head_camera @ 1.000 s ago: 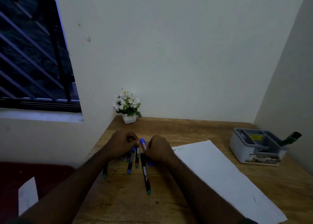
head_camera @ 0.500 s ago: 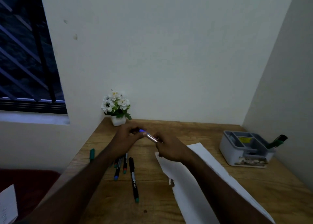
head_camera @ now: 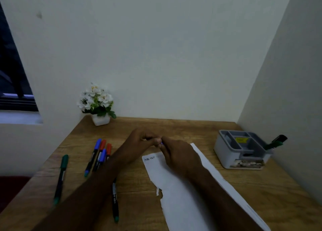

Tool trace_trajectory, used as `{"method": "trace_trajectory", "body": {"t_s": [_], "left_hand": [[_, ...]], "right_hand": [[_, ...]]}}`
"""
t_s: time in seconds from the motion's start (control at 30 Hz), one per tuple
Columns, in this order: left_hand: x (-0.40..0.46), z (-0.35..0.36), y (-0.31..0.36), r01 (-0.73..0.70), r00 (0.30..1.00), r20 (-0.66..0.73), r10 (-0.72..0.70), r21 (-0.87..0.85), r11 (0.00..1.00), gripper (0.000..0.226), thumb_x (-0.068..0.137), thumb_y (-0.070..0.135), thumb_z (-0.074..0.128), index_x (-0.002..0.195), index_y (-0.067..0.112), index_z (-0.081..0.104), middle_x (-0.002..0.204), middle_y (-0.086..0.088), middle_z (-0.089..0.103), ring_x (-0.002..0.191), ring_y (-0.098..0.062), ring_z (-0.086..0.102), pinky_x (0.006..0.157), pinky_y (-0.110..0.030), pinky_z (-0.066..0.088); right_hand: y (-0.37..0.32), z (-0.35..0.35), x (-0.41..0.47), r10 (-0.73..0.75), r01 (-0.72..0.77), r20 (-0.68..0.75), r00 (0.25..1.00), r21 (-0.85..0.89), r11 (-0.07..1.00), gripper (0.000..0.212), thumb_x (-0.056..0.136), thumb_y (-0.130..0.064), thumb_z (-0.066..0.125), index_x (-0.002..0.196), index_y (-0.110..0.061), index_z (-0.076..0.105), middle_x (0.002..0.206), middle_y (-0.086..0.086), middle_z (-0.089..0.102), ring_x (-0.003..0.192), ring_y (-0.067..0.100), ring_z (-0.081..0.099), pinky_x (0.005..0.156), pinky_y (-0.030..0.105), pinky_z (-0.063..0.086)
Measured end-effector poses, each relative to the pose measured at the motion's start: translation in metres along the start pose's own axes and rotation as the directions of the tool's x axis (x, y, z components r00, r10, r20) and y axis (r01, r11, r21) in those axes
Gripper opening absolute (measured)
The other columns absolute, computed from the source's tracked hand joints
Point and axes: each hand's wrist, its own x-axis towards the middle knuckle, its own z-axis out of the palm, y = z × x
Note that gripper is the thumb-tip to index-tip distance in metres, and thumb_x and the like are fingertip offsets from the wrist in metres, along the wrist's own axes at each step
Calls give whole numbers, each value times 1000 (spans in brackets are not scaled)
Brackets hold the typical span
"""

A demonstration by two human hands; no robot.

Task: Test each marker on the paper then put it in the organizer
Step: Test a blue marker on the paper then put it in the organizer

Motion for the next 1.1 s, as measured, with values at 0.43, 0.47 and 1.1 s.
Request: {"method": "trace_trajectory", "body": {"t_s": [0.43,0.47,1.1], "left_hand": [[-1,-6,-22,141,974,-201,-109,155,978,5,83,19,73,86,21,76,81,4,74,78,-7,65,69,-16,49],[-3,-2,-23,156,976,-180,-122,184,971,6,81,20,75,87,21,76,81,4,73,78,-9,64,71,-22,51],[-8,5,-22,226,968,-24,-249,515,827,35,75,44,77,104,28,69,115,12,64,116,-12,52,108,-43,25]], "right_hand": [[21,-15,1,35,23,-173,984,324,946,49,92,6,42,129,-22,57,93,-15,60,80,-1,62,75,12,44],[24,-16,1,87,22,-223,971,444,896,45,89,10,43,118,-17,65,88,-8,64,75,7,64,74,20,50],[25,-3,-11,304,-257,14,953,572,779,12,86,-16,66,75,-21,67,82,-3,70,82,15,68,72,39,53]]}}
